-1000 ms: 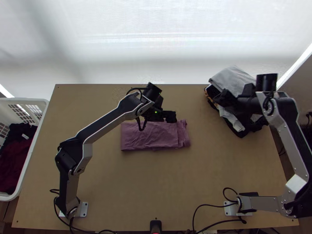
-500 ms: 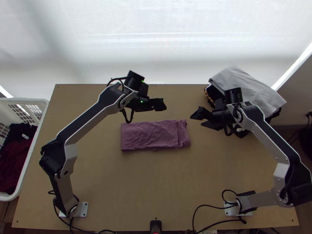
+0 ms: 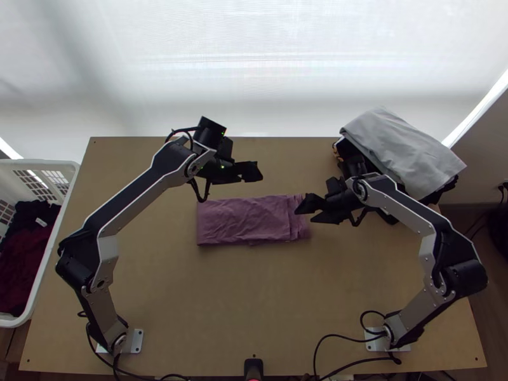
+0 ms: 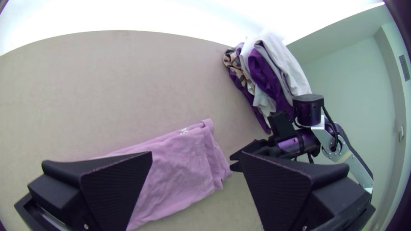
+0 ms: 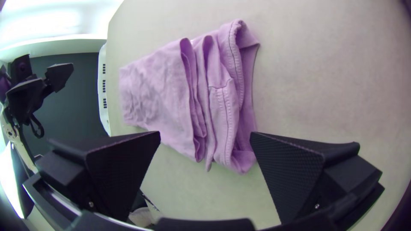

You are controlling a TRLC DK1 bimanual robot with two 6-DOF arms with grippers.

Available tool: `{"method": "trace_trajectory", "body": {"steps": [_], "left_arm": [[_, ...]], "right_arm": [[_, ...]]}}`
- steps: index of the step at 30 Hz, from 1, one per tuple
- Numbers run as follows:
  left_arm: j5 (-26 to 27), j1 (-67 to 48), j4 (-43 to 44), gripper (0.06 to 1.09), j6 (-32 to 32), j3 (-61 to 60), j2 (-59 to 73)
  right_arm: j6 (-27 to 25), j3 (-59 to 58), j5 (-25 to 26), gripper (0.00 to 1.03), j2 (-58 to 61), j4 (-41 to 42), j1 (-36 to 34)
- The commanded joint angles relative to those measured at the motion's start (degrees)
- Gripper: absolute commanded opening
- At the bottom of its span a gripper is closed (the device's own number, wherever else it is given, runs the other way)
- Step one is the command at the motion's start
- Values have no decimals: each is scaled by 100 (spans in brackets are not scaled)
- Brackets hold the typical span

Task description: Fold the t-shirt

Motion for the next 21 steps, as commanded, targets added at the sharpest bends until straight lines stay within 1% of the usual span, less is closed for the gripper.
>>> {"method": "trace_trajectory", "body": {"steps": [1,12,21], "left_arm": [[-16,48,27,104,43,-141,-211],[-25,84,27,104,104,-203,-211],[-25,119,27,104,113,-229,-203]], "right_arm": [[-278,-112,-77,98,220,93,70],[-349,116,-95,98,694,260,158],[-287,389,-112,98,967,313,457]]}}
